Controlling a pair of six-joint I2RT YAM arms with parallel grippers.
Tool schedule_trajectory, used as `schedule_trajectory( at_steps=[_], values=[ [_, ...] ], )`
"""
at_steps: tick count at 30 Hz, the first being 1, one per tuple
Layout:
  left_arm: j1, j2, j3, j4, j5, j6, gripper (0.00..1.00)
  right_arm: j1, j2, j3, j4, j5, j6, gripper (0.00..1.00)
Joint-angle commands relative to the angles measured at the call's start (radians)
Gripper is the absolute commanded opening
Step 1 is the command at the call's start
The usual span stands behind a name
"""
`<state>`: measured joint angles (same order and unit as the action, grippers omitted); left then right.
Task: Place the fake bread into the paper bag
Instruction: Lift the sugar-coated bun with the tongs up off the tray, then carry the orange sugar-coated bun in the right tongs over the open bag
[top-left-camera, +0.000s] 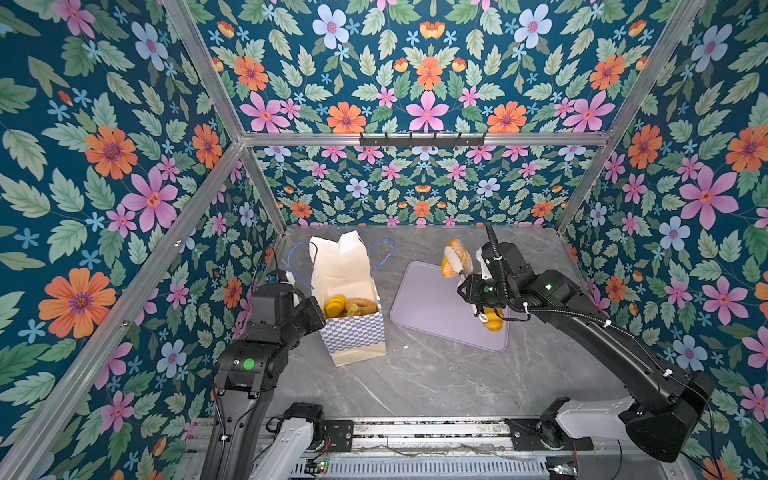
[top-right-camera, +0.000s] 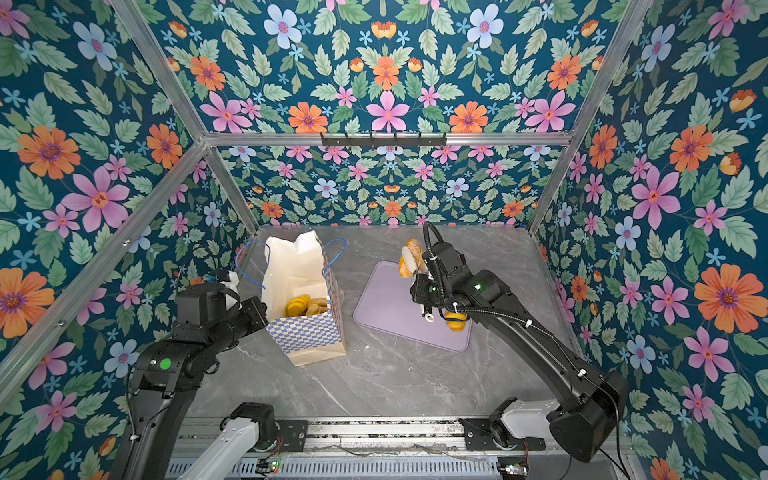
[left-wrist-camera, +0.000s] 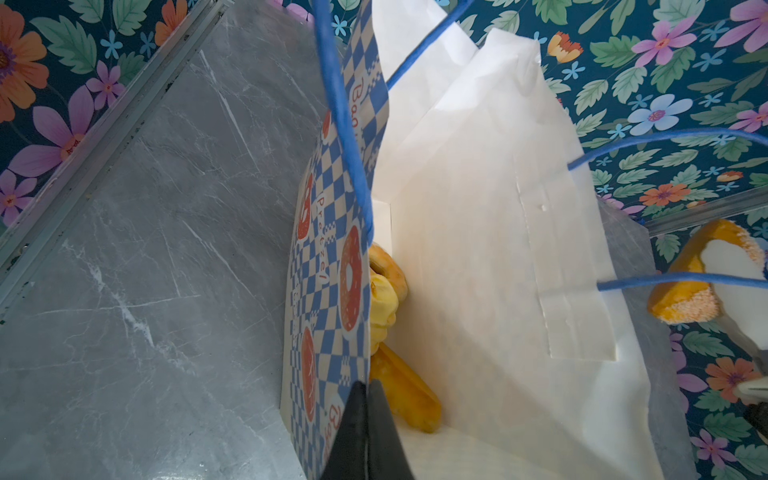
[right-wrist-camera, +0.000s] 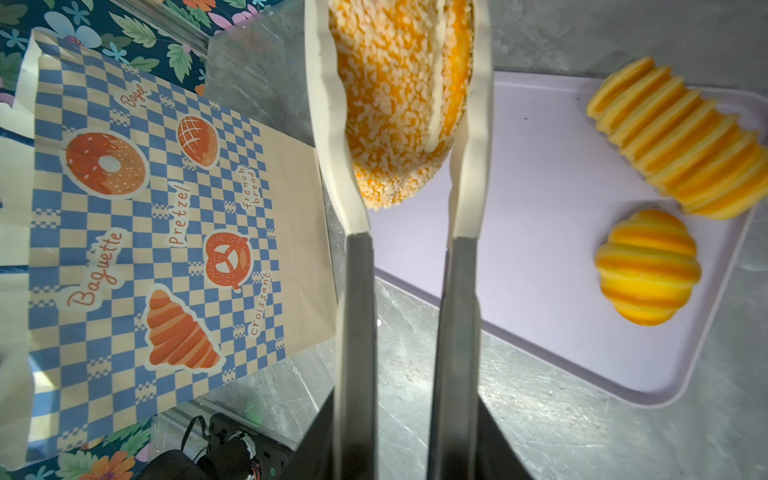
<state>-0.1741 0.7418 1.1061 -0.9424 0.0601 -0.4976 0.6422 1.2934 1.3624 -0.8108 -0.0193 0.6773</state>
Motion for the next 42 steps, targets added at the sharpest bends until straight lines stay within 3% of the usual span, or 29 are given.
schedule_trajectory(
  at_steps=[1, 13, 30, 42],
  values=[
    [0.001, 0.001, 0.013, 0.016, -0.008, -0.009, 0.06, 0.000, -0.019, 0.015, -0.023, 0.044, -0.033, 0.37],
    [0.001, -0.006, 0.012, 0.025, -0.006, -0.024, 0.06, 0.002, -0.074, 0.098, -0.081, 0.049, -0.061, 0.35],
    [0.001, -0.005, -0.001, 0.032, -0.002, -0.025, 0.07, 0.010, -0.112, 0.194, -0.009, -0.103, -0.047, 0.35],
    [0.000, -0.010, -0.002, 0.029, 0.000, -0.026, 0.06, 0.137, -0.043, 0.325, 0.005, -0.093, -0.079, 0.34]
  ],
)
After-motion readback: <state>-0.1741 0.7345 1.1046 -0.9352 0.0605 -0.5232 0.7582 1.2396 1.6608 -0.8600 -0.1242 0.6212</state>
